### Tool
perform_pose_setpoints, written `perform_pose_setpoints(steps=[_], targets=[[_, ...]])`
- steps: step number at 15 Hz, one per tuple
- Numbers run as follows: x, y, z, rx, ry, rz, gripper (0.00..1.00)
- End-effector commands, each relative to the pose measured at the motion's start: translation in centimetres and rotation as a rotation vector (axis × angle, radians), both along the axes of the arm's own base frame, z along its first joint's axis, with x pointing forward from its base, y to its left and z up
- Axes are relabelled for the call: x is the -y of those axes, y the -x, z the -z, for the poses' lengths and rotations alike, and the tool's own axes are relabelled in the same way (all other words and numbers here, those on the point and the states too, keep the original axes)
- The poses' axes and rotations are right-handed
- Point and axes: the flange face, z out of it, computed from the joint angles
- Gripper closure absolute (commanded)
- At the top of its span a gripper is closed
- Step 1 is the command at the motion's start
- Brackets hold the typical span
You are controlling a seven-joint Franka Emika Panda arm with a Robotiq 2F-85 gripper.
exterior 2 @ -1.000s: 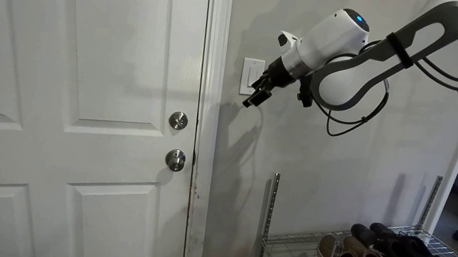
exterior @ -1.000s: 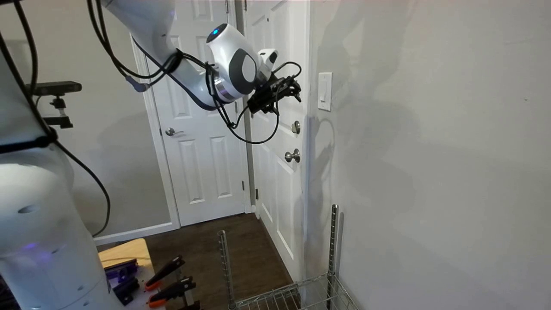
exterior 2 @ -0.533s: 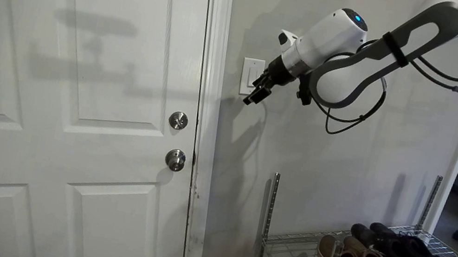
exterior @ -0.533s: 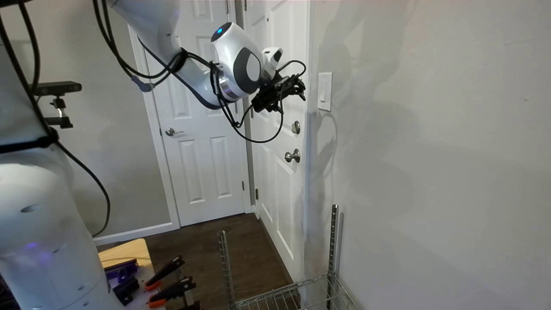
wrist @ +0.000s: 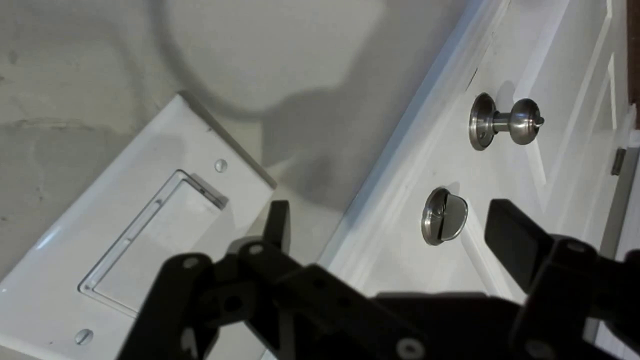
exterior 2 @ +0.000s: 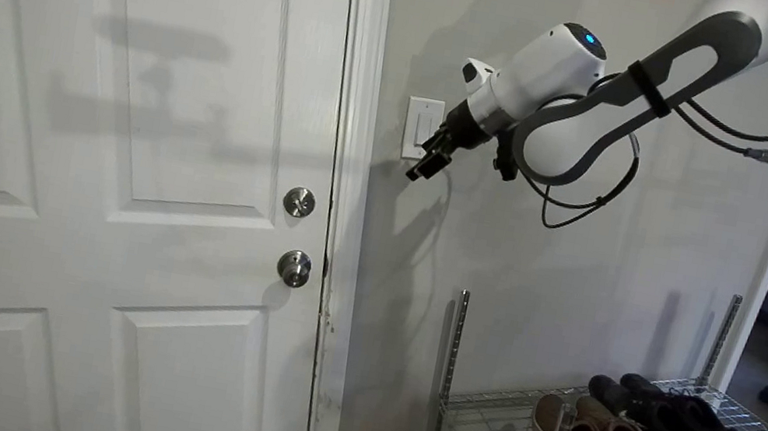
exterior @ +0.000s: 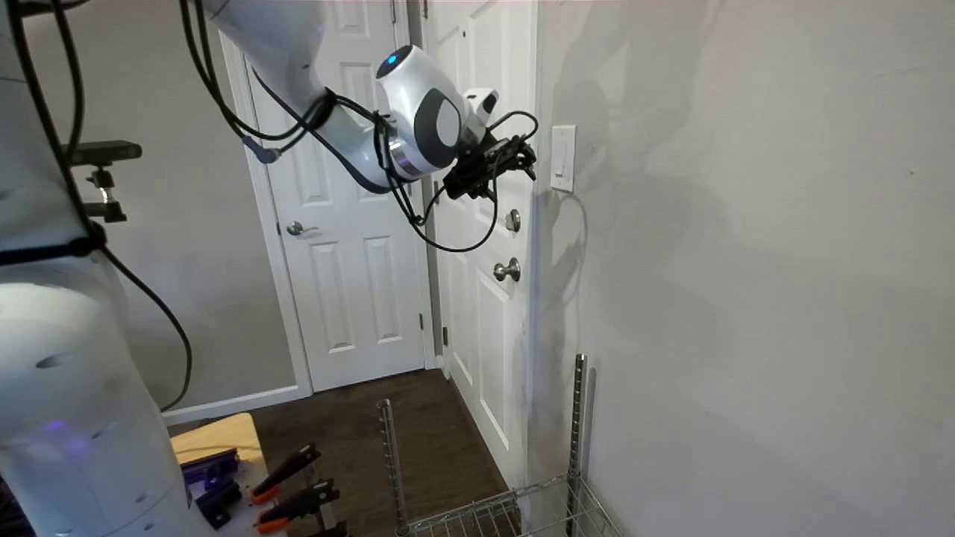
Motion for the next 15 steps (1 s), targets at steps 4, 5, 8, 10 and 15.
perform_pose_setpoints(steps=[4,5,8,10,15], targets=[[-0.2,-0.6,-0.3,0.017,0.024,-0.027,0.0],[-0.2,-0.7,-0.4,0.02,0.025,-0.029,0.0],[-0.4,-0.9,-0.8,0.028,0.025,-0.031,0.0],[-0.4,-1.2,-1.1,0.033,0.024,-0.03,0.0],[-0.5,-2.0,-1.2,0.035,0.021,-0.028,0.0]])
